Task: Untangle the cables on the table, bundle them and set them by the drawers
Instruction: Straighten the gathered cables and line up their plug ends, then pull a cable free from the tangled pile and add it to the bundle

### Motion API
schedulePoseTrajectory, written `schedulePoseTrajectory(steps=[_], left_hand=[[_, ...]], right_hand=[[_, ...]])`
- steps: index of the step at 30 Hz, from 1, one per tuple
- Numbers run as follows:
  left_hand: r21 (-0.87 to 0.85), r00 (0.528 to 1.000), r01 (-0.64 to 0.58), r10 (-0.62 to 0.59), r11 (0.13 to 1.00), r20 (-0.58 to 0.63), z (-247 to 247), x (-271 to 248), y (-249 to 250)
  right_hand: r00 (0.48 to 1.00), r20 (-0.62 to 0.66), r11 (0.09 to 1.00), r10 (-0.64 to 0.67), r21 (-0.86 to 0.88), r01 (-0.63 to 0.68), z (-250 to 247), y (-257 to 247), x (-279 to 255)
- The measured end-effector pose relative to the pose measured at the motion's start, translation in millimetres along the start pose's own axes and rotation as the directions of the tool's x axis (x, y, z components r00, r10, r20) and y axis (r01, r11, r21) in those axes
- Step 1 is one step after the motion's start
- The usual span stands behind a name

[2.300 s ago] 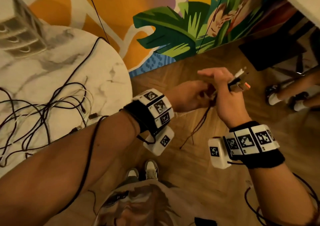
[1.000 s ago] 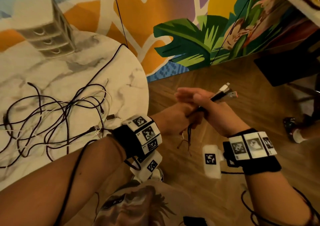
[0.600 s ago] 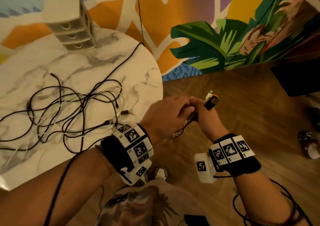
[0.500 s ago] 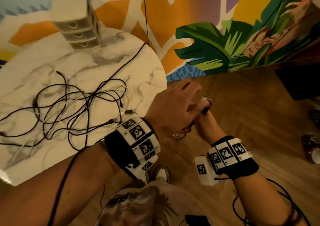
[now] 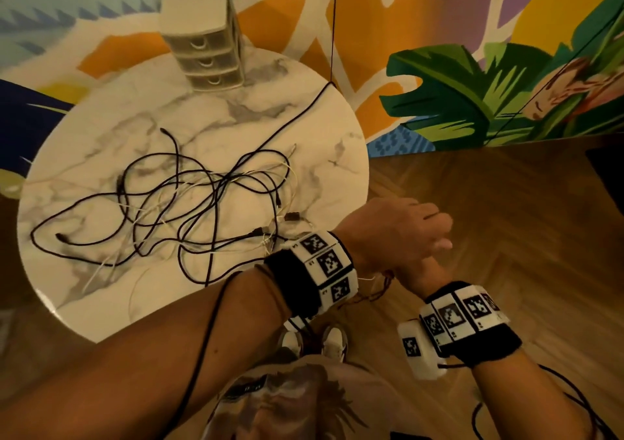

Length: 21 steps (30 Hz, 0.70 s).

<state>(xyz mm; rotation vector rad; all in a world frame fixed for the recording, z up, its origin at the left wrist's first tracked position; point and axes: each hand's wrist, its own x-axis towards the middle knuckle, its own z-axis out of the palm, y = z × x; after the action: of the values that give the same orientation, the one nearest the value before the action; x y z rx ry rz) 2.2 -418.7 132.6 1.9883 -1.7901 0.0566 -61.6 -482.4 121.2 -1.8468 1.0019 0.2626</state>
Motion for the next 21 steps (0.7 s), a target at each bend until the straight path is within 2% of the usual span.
schedulePoseTrajectory(steps=[1, 3, 4, 6, 8, 11, 12, 14, 16, 19, 21], left_hand=[[-0.105, 0.996, 0.083, -0.079, 0.991, 0.041, -5, -2, -2], [-0.266, 0.942, 0.332, -0.300, 0.905, 0.154, -17, -11, -16], [-0.281, 0.908, 0.417, -0.382, 0.864, 0.171, -23, -18, -25], [-0.160, 0.838, 0.540, -0.510, 0.827, 0.193, -28, -45, -54], [0.072, 0.750, 0.599, -0.590, 0.797, 0.298, -26, -87, -80], [0.210, 0.586, 0.633, -0.638, 0.745, 0.500, -17, -158, -93], [0.216, 0.567, 0.627, -0.628, 0.749, 0.532, -12, -178, -91], [0.217, 0.578, 0.585, -0.589, 0.781, 0.564, -1, -205, -82], [0.224, 0.572, 0.576, -0.584, 0.786, 0.576, 11, -210, -72], [0.216, 0.625, 0.520, -0.540, 0.826, 0.563, 30, -192, -56], [0.209, 0.639, 0.504, -0.525, 0.838, 0.562, 43, -175, -51]], right_hand=[[0.986, 0.158, 0.998, -0.060, -0.021, 0.064, 9, 11, 7], [0.909, 0.290, 0.950, -0.300, 0.175, 0.258, 15, 22, 19], [0.891, 0.306, 0.929, -0.336, 0.266, 0.258, 14, 32, 26], [0.905, 0.267, 0.924, -0.332, 0.286, 0.255, 25, 43, 38], [0.913, 0.277, 0.937, -0.300, 0.264, 0.228, 32, 47, 44], [0.919, 0.292, 0.933, -0.265, 0.320, 0.167, 35, 52, 47], [0.926, 0.283, 0.931, -0.250, 0.334, 0.149, 37, 52, 46], [0.936, 0.272, 0.933, -0.221, 0.339, 0.122, 46, 53, 47], [0.941, 0.283, 0.943, -0.186, 0.322, 0.090, 52, 56, 50], [0.938, 0.314, 0.959, -0.143, 0.280, 0.053, 58, 58, 48], [0.931, 0.333, 0.960, -0.150, 0.276, 0.055, 60, 59, 46]])
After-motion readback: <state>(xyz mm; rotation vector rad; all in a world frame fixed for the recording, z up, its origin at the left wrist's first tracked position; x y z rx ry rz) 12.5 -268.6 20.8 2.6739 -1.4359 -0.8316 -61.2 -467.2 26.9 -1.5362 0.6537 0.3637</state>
